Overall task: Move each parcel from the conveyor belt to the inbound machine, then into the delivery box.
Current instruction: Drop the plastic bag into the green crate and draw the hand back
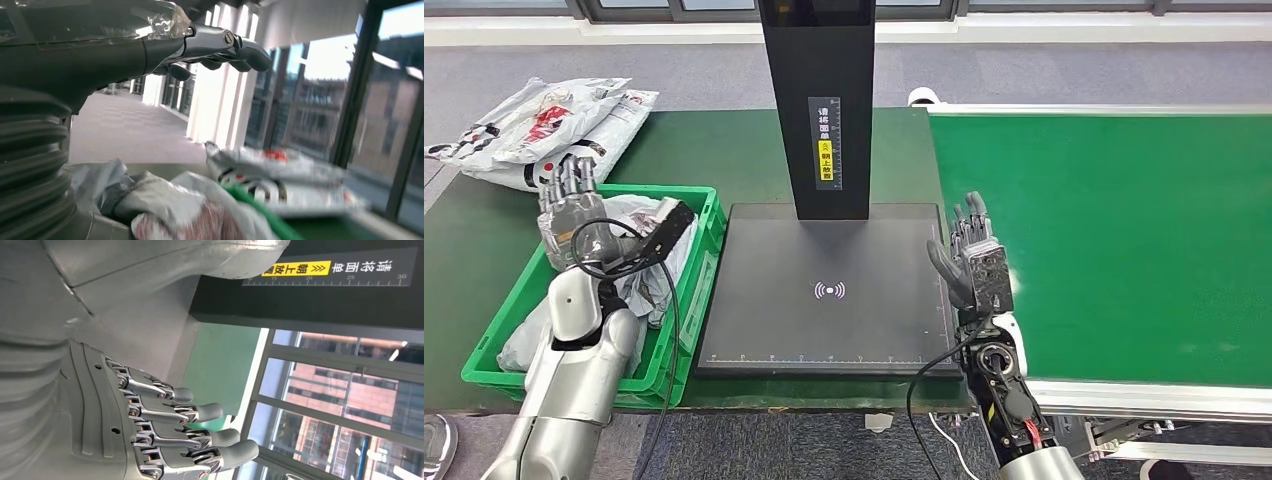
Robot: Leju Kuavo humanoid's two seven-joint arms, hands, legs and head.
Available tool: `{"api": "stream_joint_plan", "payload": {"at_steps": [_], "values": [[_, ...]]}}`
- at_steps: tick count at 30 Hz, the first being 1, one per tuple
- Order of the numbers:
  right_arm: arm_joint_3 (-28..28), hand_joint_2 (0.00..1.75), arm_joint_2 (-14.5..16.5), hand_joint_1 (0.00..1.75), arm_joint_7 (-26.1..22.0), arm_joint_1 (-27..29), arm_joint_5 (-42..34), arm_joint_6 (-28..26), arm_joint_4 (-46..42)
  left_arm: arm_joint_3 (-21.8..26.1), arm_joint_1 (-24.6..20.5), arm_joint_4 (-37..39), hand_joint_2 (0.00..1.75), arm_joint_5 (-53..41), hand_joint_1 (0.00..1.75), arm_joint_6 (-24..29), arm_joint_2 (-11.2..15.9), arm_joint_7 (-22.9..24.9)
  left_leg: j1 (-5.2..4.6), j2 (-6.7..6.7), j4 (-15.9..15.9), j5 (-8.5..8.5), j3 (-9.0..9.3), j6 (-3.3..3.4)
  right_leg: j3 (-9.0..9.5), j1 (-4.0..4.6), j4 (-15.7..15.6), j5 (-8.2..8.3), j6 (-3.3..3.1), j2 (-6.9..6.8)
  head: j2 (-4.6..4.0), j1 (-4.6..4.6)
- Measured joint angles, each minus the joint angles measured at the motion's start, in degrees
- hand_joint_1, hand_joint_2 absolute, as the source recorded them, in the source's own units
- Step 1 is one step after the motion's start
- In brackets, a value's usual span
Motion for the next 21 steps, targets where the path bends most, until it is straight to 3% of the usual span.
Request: {"api": "stream_joint_plan", "payload": {"at_steps": [8, 14, 16, 19, 21], "values": [[0.0, 1.75, 0.02, 0.0, 1.09, -0.11, 1.06, 0.58, 0.02, -2.56, 0.87, -2.49, 1.75, -1.73, 0.0, -6.22, 0.12, 0.81, -0.01, -0.01, 0.0, 0.0, 0.0, 0.0, 0.01, -0.01, 0.0, 0.0, 0.0, 0.0, -0.01, 0.01], [0.0, 1.75, 0.02, 0.0, 2.51, -0.09, 2.79, 2.48, 0.02, -4.27, 2.64, -5.05, 1.75, -5.03, 0.0, -14.53, 1.7, 2.16, 0.0, 0.03, 0.0, -0.01, 0.0, 0.0, -0.01, 0.0, 0.0, 0.0, 0.0, 0.02, -0.01, 0.01], [-0.01, 1.75, 0.01, 0.0, 3.1, -0.1, 3.72, 3.55, 0.02, -4.64, 3.65, -5.97, 1.75, -4.74, 0.0, -18.69, 2.58, 0.72, 0.0, 0.04, -0.01, -0.01, 0.0, 0.0, -0.01, 0.0, 0.0, -0.01, -0.01, 0.02, -0.01, 0.01], [0.0, 1.75, -0.03, 0.0, 3.74, -0.27, 5.14, 4.81, 0.18, -5.09, 5.04, -6.37, 1.75, -0.6, 0.0, -25.35, 4.67, -5.28, 0.01, 0.05, -0.02, -0.01, 0.0, 0.0, -0.01, 0.01, 0.0, -0.02, -0.02, 0.04, -0.01, 0.0], [0.01, 1.75, -0.05, 0.0, 3.88, -0.36, 5.49, 5.06, 0.3, -5.17, 5.38, -6.32, 1.75, 1.05, 0.0, -26.96, 5.42, -7.44, 0.01, 0.06, -0.02, -0.01, 0.01, -0.01, -0.02, 0.02, 0.0, -0.02, -0.02, 0.05, 0.0, 0.0]]}}
